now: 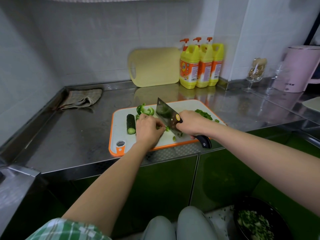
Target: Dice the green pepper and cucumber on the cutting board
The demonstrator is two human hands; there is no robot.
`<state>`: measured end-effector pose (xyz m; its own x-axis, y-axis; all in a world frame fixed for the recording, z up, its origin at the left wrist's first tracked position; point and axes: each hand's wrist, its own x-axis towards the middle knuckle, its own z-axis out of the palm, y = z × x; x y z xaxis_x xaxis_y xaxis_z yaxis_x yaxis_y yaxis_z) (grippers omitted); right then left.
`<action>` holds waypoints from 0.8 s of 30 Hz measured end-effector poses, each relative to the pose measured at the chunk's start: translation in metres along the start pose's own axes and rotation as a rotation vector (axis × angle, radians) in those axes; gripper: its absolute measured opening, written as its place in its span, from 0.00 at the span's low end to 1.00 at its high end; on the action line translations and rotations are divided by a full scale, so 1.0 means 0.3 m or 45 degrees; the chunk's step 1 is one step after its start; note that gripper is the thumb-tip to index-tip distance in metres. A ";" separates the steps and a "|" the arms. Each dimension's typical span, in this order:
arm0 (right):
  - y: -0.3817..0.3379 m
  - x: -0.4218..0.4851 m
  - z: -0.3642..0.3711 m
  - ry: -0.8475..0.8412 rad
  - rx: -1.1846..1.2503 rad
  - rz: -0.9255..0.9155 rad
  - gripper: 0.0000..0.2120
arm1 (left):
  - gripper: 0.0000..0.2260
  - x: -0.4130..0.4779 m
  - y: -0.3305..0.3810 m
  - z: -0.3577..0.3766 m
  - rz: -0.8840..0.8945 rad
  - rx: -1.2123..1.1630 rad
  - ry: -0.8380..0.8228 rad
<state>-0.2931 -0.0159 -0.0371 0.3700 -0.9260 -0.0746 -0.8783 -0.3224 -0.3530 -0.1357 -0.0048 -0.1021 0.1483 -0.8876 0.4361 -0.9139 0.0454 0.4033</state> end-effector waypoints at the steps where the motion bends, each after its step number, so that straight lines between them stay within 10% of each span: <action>1: 0.000 0.005 0.005 -0.007 0.000 0.001 0.05 | 0.04 0.002 -0.001 0.001 -0.001 -0.004 -0.007; 24: 0.011 -0.009 0.006 0.091 0.004 -0.037 0.05 | 0.07 -0.011 0.039 0.002 -0.043 0.126 0.024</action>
<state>-0.2964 -0.0141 -0.0398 0.3726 -0.9280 0.0024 -0.8664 -0.3488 -0.3573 -0.1470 -0.0015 -0.0993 0.1858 -0.8790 0.4390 -0.9410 -0.0306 0.3370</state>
